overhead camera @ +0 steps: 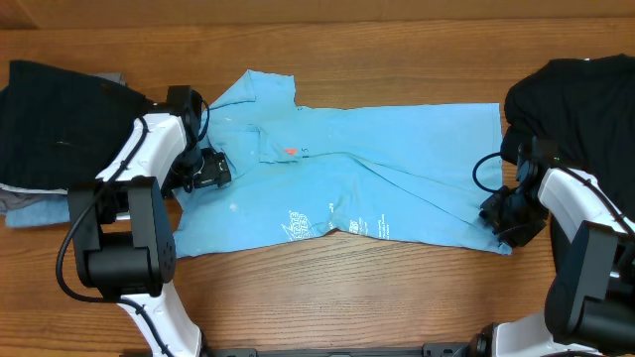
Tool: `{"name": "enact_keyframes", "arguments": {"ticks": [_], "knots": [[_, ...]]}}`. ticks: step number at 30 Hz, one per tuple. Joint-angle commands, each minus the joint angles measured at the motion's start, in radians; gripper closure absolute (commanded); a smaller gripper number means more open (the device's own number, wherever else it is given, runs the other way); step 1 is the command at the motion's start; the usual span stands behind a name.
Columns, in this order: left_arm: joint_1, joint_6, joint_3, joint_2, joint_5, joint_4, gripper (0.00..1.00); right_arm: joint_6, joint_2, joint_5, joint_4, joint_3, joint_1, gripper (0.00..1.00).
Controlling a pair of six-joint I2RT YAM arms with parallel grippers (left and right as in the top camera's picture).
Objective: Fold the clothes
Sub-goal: 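Pull the shirt's right edge rightward with the right gripper to flatten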
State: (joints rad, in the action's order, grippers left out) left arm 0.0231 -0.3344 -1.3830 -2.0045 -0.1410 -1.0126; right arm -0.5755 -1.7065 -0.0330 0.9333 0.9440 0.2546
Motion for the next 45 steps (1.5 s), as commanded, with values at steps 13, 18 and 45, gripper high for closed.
{"name": "enact_keyframes", "arguments": {"ticks": [13,18,45], "knots": [[-0.004,-0.010,-0.020,0.022,0.011,0.000,0.00,0.056,0.095,-0.018,0.023,0.099,0.004,0.96],[-0.004,-0.010,-0.020,0.022,0.011,0.000,0.00,0.057,0.112,-0.018,0.006,0.131,0.004,0.96],[-0.004,-0.010,-0.020,0.022,0.011,0.001,0.00,0.340,0.109,-0.026,-0.311,0.130,0.003,0.42]]}}
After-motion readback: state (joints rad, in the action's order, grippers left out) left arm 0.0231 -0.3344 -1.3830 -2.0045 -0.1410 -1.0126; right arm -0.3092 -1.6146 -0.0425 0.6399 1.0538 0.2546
